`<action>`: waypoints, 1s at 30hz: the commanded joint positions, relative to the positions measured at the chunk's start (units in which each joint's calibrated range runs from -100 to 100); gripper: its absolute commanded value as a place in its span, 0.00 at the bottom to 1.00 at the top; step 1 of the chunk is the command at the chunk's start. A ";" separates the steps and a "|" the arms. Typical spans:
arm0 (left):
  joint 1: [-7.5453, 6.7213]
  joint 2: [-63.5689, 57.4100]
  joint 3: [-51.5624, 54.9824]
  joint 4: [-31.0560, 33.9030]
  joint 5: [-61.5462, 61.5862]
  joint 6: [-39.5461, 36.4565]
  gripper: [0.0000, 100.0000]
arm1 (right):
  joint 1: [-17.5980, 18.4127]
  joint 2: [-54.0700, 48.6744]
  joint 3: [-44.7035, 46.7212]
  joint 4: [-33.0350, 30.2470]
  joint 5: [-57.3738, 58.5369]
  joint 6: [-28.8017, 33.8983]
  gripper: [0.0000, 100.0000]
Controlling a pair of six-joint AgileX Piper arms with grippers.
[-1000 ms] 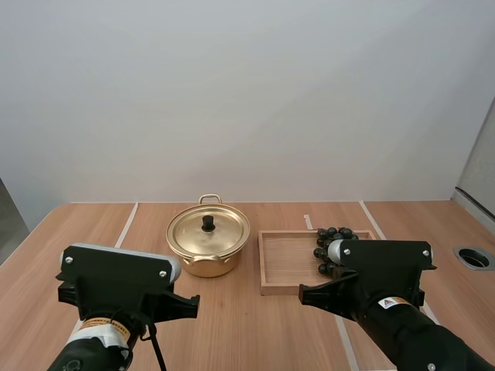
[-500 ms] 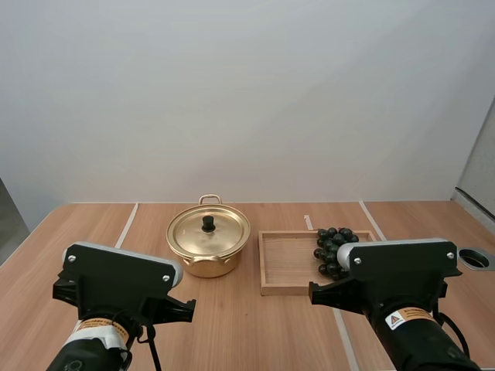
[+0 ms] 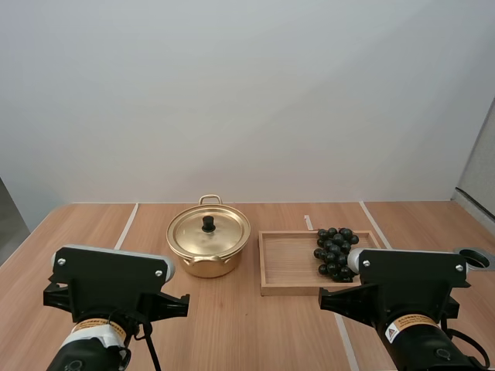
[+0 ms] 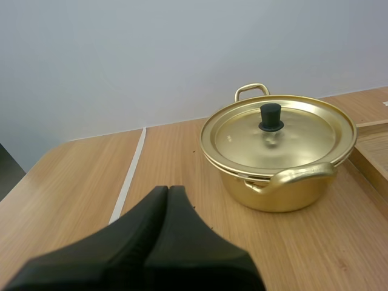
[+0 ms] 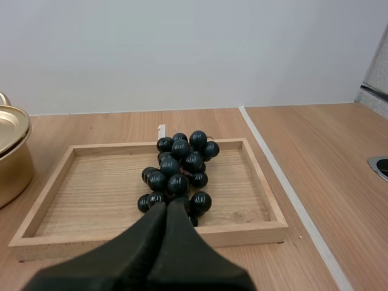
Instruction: Open the pot, put the pineapple inside, and close it
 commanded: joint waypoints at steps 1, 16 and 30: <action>0.11 -0.35 0.05 -0.39 -0.21 -0.70 0.00 | 0.13 -0.38 0.00 0.31 -0.33 -0.54 0.00; 0.11 -0.35 0.05 -0.39 -0.21 -0.70 0.00 | 0.13 -0.38 0.00 -0.50 -0.33 -0.30 0.00; 0.11 -0.35 0.05 -0.39 -0.21 -0.70 0.00 | 0.13 -0.38 0.00 -0.50 -0.33 -0.30 0.00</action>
